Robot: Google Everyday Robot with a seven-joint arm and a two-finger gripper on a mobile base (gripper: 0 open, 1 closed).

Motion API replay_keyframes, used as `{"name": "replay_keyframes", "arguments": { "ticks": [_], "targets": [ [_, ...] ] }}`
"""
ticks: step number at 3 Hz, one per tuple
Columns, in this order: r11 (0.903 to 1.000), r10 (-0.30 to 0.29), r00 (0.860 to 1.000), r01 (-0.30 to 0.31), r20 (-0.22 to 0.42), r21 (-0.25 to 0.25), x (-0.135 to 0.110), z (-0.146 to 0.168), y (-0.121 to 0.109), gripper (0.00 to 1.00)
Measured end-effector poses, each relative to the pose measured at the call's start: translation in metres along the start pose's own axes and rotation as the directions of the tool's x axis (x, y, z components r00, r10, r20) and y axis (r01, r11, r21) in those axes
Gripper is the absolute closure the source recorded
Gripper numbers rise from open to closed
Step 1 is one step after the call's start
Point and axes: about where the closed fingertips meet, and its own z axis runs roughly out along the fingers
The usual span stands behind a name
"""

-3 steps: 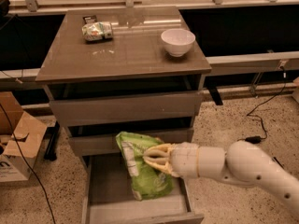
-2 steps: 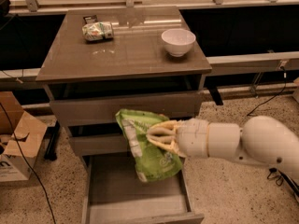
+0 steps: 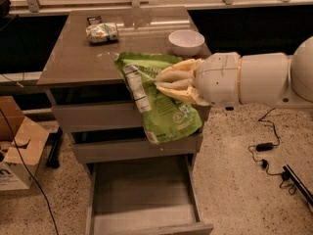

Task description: Pick green rice chip bag from bottom drawer and place on counter

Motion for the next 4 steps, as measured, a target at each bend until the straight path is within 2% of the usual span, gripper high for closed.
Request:
{"name": "replay_keyframes", "arguments": {
  "ticks": [2, 3, 4],
  "targets": [
    [0.9998, -0.014, 1.000, 0.014, -0.006, -0.016, -0.001, 0.007, -0.008, 1.00],
    [0.9984, -0.037, 0.999, 0.035, -0.029, -0.044, 0.008, 0.023, -0.034, 1.00],
    [0.9956, -0.061, 0.998, 0.059, -0.029, -0.073, 0.016, 0.054, -0.064, 1.00]
  ]
}}
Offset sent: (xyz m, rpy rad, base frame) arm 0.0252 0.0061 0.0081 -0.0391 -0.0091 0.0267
